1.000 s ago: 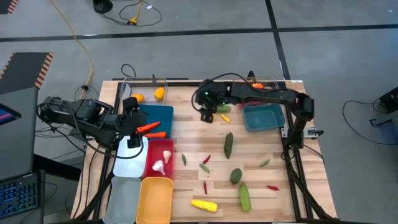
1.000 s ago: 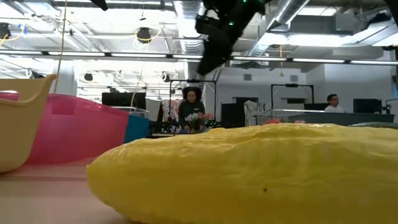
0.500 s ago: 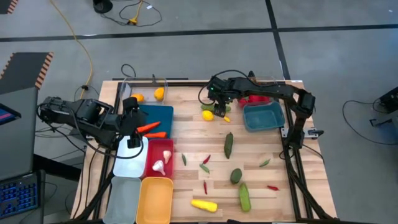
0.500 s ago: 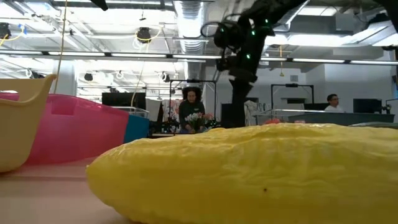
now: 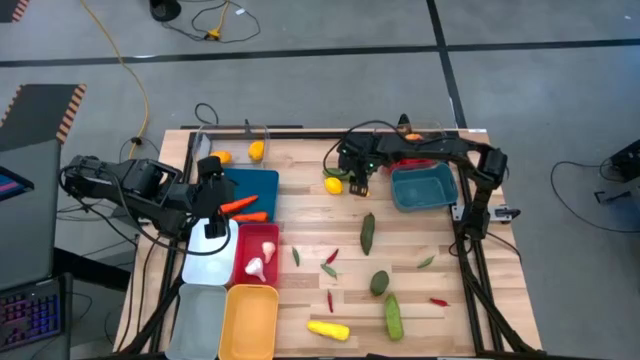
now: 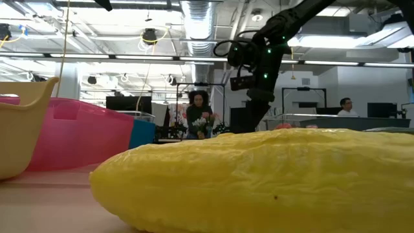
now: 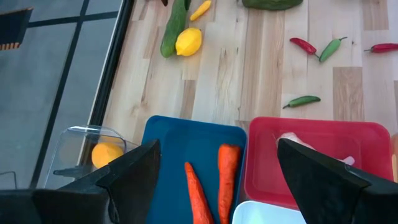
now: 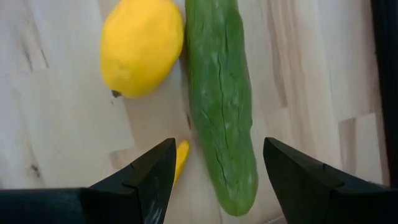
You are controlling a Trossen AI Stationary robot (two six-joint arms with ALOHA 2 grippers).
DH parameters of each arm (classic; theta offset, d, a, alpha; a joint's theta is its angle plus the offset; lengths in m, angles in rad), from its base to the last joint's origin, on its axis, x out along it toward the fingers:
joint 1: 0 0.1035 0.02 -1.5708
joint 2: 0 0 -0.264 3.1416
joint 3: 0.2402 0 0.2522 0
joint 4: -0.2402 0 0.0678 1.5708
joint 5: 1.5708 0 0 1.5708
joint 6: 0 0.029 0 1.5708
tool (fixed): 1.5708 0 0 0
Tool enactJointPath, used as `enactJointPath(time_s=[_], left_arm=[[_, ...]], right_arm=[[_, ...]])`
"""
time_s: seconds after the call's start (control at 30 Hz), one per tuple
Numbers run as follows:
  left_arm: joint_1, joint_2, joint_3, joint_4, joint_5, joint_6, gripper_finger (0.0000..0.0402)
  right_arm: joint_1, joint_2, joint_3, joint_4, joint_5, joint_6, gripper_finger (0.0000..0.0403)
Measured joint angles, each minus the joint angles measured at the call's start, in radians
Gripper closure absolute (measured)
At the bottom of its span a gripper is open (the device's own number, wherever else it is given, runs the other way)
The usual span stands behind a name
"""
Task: Sort produce into baskets
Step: Put the top green cucumber into the white bin
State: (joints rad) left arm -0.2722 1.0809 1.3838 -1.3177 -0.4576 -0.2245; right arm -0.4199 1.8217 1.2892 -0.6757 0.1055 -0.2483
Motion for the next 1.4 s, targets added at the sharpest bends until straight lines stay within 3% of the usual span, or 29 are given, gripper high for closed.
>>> enactJointPath(time_s=[0.27,0.43,0.73,1.17,1.4], left_arm=[[0.000,0.000,-0.003,0.004,-0.001,-0.009,0.0091],[0.000,-0.009,-0.089,0.084,0.000,-0.009,0.0091],[0.000,-0.017,-0.319,0.389,0.014,0.048,0.0091],[0.000,-0.054,-0.609,0.904,0.137,0.112,0.0091],[0.000,-0.054,-0.653,0.950,0.139,0.106,0.0091]], right_arm=[[-0.002,0.000,-0.045,0.093,-0.002,-0.012,0.0132],[-0.008,0.000,-0.079,0.115,-0.001,-0.012,0.0132],[-0.022,0.000,-0.084,0.140,0.005,-0.007,0.0133],[-0.028,0.042,-0.083,0.132,0.003,0.007,0.0133],[-0.025,0.111,-0.079,0.138,0.001,0.008,0.0140]])
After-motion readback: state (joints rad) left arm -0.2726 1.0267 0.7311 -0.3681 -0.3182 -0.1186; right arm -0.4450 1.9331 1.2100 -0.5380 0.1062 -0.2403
